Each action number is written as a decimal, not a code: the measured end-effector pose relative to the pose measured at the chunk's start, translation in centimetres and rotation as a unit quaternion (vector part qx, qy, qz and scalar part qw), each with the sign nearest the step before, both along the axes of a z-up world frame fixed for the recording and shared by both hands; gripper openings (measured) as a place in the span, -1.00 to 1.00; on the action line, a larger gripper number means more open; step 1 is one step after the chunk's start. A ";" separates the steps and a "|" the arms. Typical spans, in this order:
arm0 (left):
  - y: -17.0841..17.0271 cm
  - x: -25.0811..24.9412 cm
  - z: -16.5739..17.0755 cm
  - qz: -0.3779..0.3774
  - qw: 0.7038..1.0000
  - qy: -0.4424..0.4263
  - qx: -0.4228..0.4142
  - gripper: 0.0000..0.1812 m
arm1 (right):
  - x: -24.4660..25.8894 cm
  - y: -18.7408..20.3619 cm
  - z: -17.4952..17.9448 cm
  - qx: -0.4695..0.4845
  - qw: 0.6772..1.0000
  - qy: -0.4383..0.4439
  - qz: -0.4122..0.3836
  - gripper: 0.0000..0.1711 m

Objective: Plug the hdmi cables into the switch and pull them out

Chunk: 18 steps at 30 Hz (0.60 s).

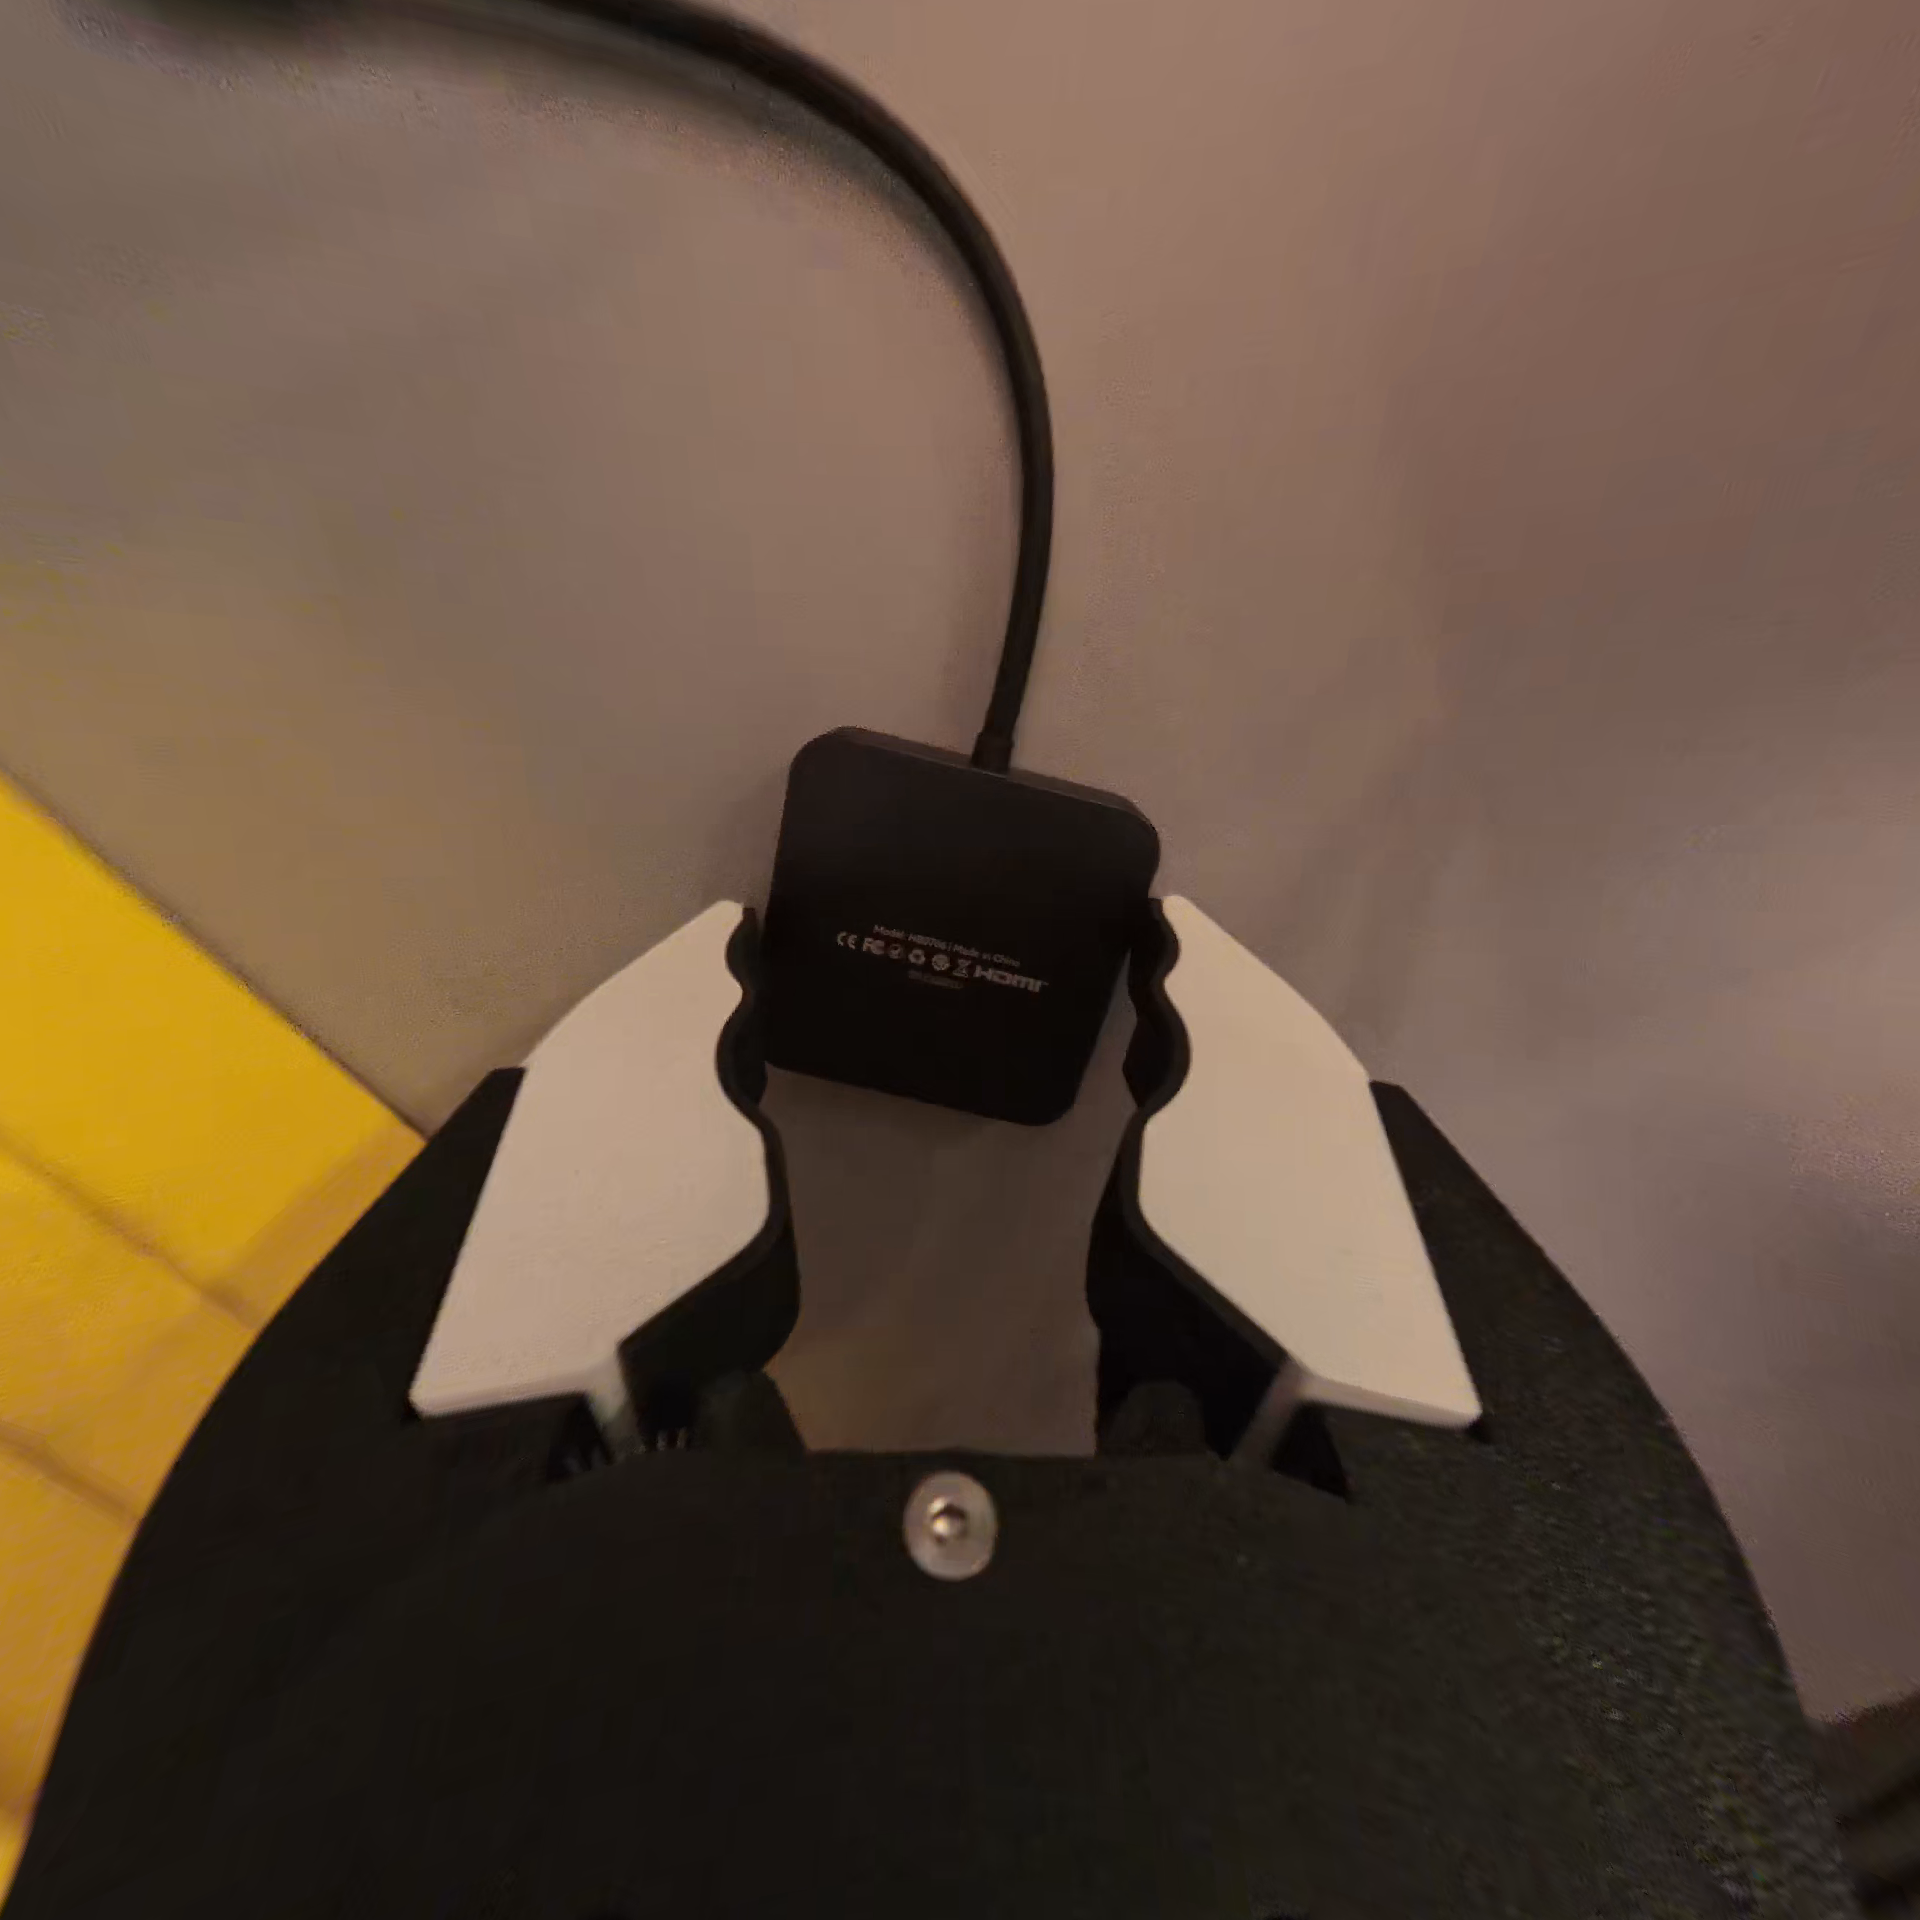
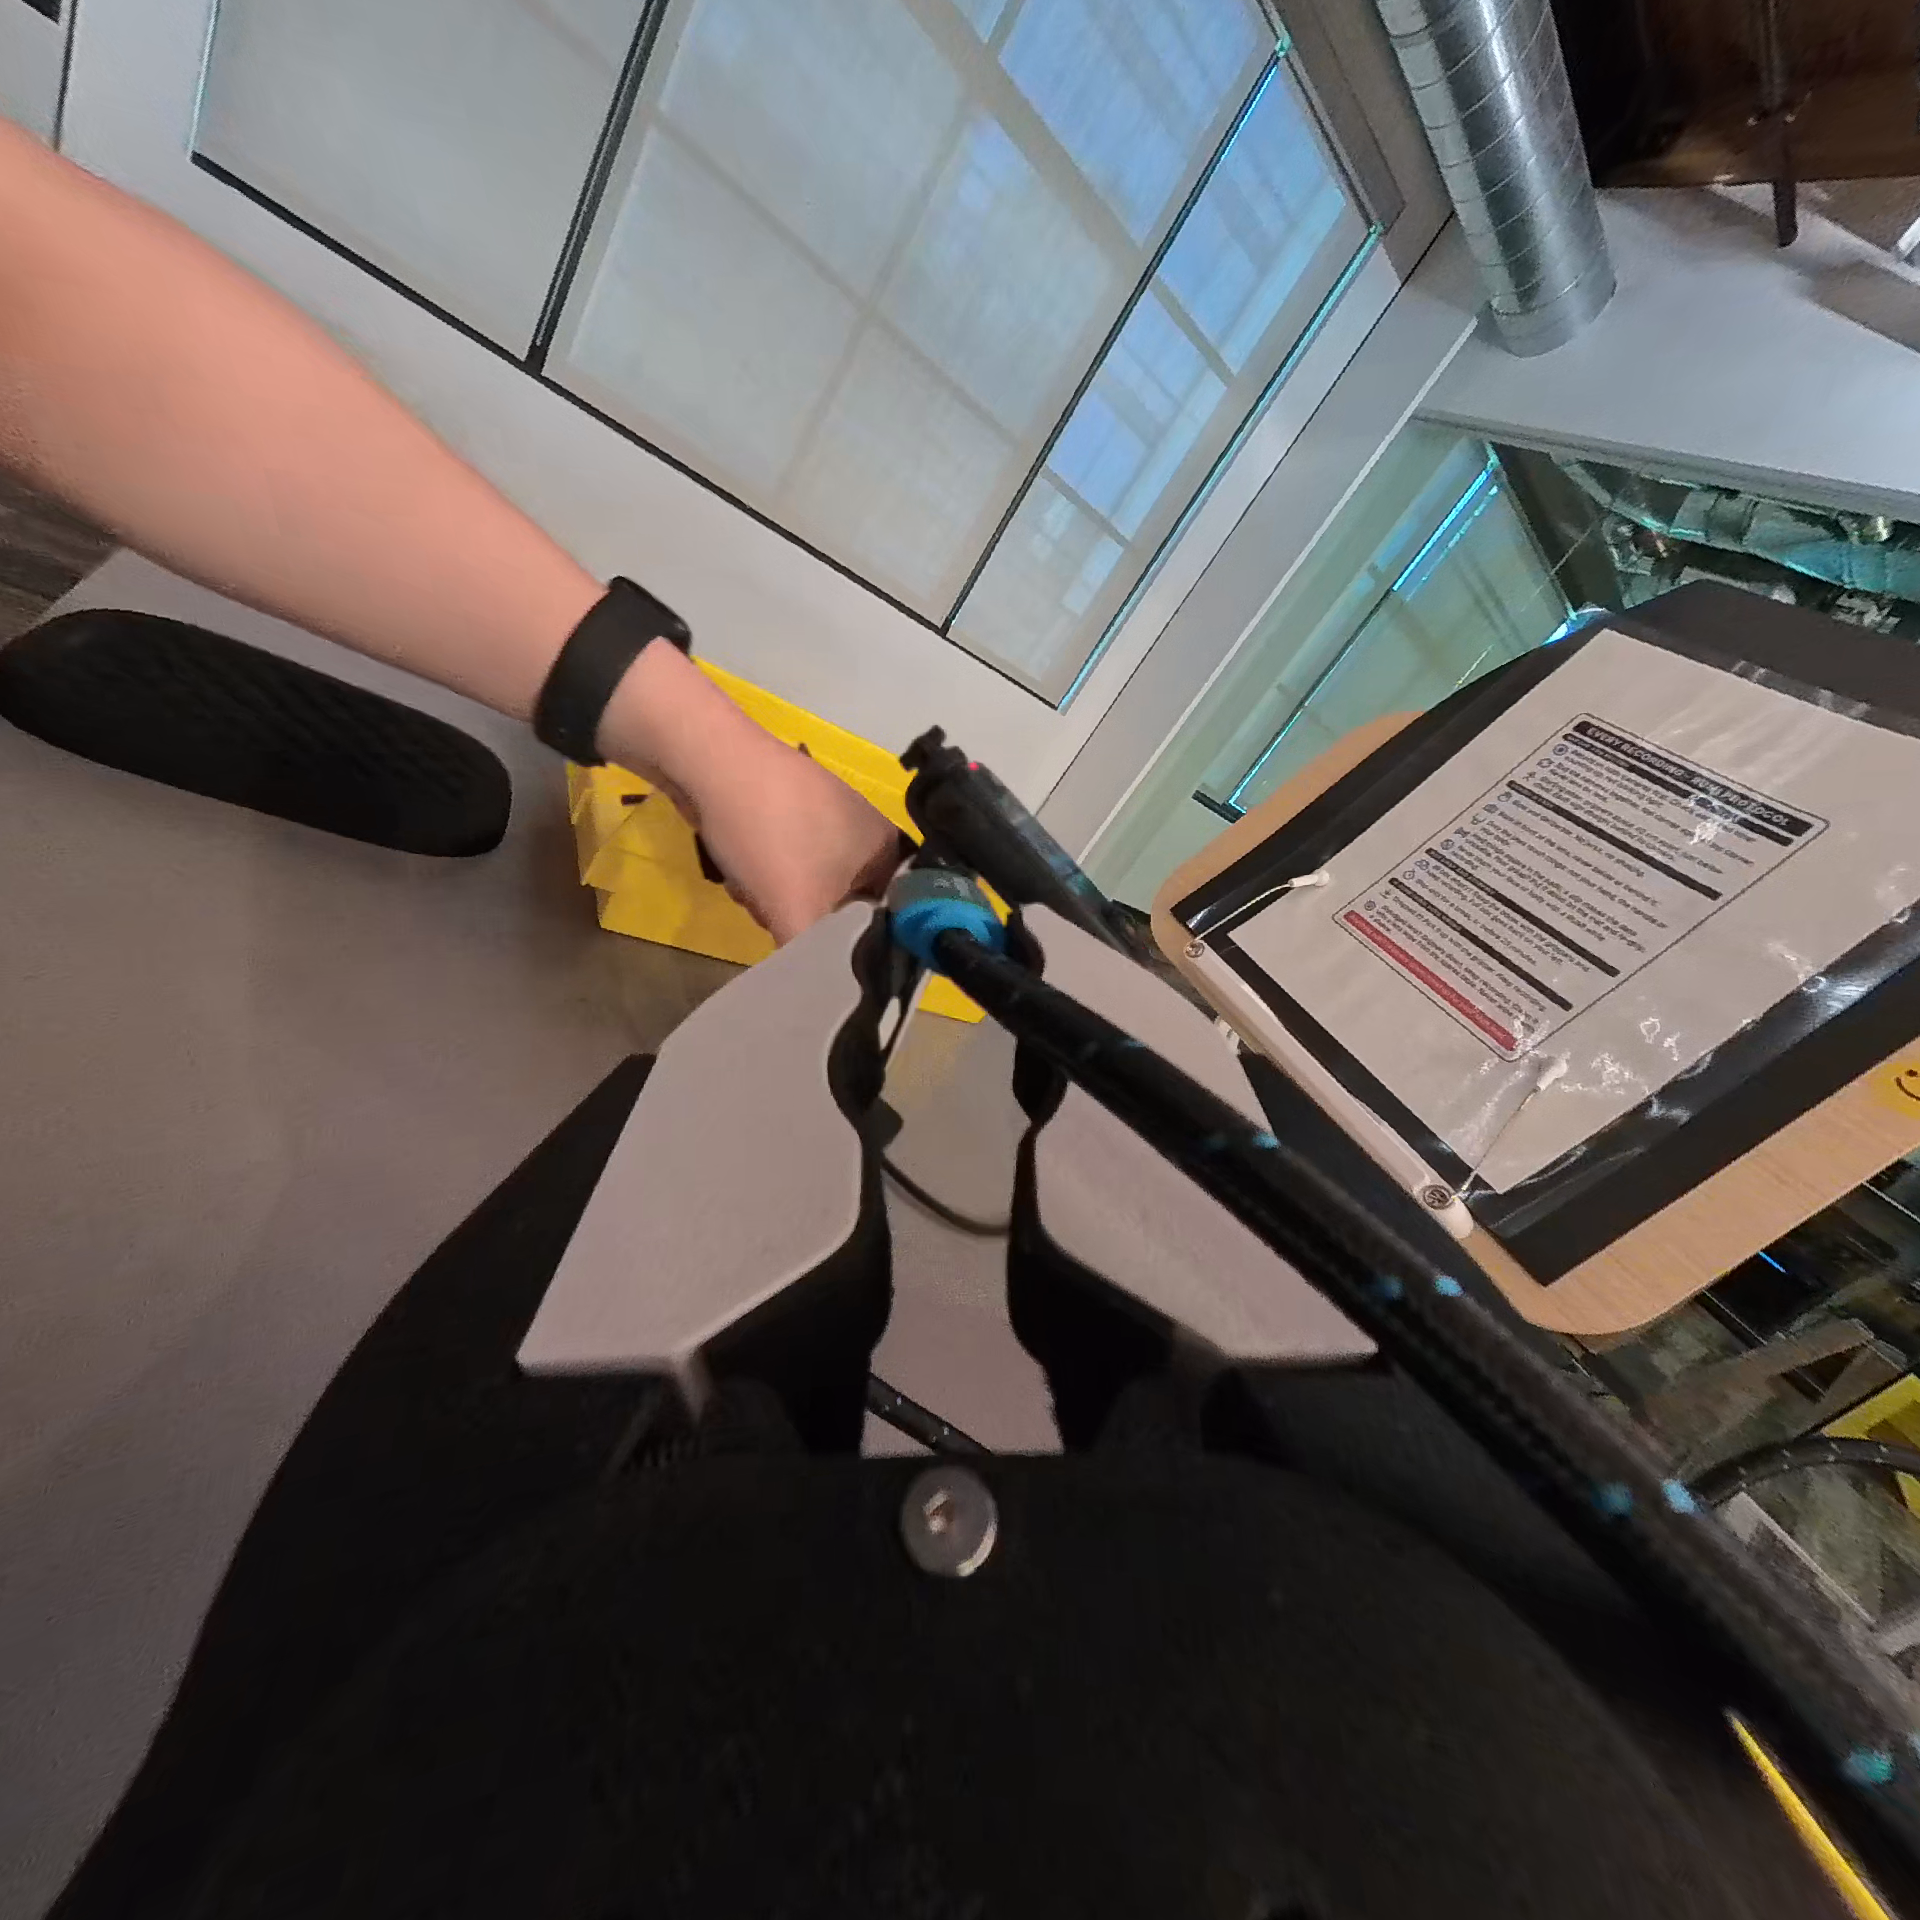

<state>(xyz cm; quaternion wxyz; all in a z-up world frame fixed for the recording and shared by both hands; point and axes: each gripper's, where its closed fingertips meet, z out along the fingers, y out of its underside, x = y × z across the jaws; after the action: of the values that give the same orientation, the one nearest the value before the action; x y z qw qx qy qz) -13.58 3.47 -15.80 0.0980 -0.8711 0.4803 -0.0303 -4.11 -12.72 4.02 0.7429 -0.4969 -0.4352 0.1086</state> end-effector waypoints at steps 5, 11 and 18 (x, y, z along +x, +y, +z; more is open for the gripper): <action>-0.5 -1.4 -0.1 0.134 0.989 -0.057 0.014 -0.23 | -0.4 0.2 -0.6 0.006 1.000 -0.024 -0.014 -0.75; -6.6 0.1 1.2 0.181 0.964 -0.119 -0.155 -0.17 | -0.9 -0.2 -0.7 0.030 0.998 -0.053 -0.025 -0.75; -11.1 0.8 1.7 0.109 0.959 -0.156 -0.209 -0.30 | -0.5 -0.4 -0.2 0.037 0.998 -0.043 -0.027 -0.75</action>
<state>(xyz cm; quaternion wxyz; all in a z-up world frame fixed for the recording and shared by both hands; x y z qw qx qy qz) -12.80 -7.60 -14.13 -0.0095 -0.9038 0.3438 -0.2545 -4.65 -13.08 3.79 0.7439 -0.4849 -0.4572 0.0507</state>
